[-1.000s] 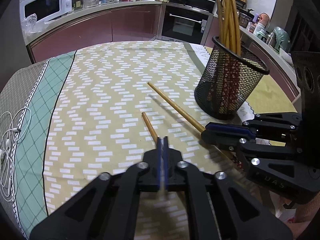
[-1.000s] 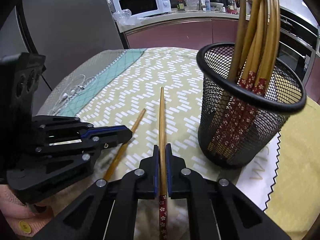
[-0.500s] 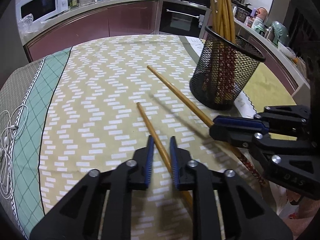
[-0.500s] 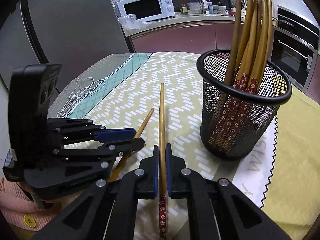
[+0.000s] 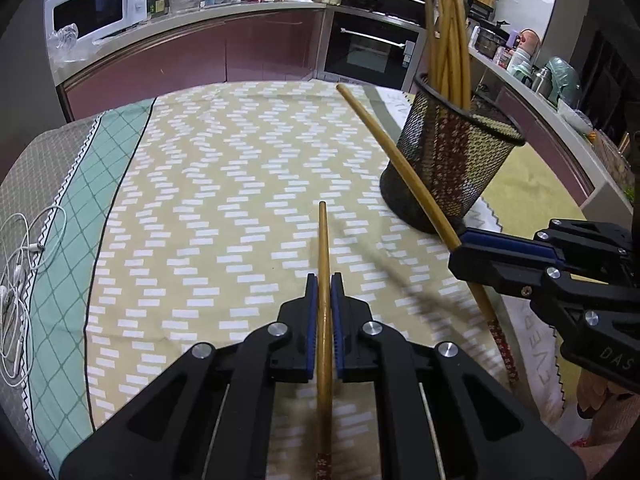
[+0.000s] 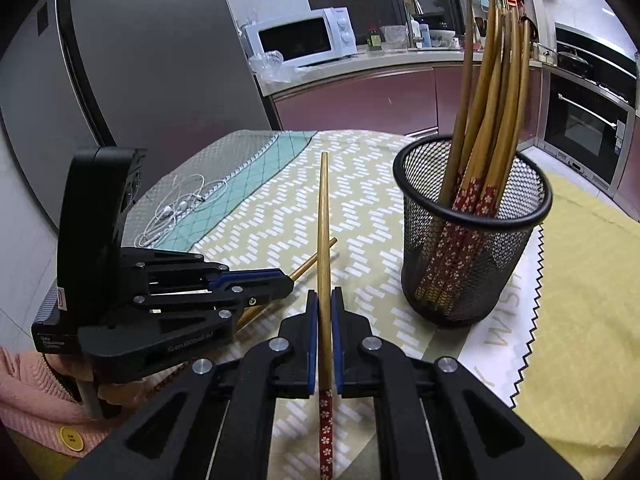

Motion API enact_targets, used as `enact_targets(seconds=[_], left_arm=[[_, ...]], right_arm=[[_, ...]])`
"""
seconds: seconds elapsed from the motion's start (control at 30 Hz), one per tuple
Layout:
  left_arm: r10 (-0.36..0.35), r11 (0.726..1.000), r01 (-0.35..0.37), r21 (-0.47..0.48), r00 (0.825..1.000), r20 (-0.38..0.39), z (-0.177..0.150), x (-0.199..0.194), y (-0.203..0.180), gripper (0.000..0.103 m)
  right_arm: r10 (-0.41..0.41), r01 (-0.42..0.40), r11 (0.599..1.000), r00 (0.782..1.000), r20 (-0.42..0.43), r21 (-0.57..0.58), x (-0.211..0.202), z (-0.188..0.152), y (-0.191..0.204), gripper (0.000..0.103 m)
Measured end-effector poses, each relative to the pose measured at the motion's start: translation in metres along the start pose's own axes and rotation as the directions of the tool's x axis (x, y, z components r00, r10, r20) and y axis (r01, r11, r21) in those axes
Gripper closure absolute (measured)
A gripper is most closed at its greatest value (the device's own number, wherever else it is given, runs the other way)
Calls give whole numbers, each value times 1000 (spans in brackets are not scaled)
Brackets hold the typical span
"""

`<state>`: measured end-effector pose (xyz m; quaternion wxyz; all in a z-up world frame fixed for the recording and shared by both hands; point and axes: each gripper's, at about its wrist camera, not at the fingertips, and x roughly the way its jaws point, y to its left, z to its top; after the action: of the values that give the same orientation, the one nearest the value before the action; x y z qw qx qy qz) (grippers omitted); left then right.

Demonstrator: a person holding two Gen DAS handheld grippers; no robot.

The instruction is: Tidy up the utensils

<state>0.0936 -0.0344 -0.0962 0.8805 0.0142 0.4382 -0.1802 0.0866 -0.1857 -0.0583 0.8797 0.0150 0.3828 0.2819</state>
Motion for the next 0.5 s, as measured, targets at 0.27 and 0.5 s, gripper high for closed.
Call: enact_targets(seconds=[0.27, 0.5], left_arm=[[-30, 999, 28, 22, 998, 55, 13, -22, -3, 96], [-69, 997, 66, 30, 993, 98, 21, -41, -6, 96]], right_arm=[[15, -16, 1000, 999, 46, 12, -21, -1, -3, 97], [19, -20, 1000, 995, 102, 14, -41, 2, -4, 97]])
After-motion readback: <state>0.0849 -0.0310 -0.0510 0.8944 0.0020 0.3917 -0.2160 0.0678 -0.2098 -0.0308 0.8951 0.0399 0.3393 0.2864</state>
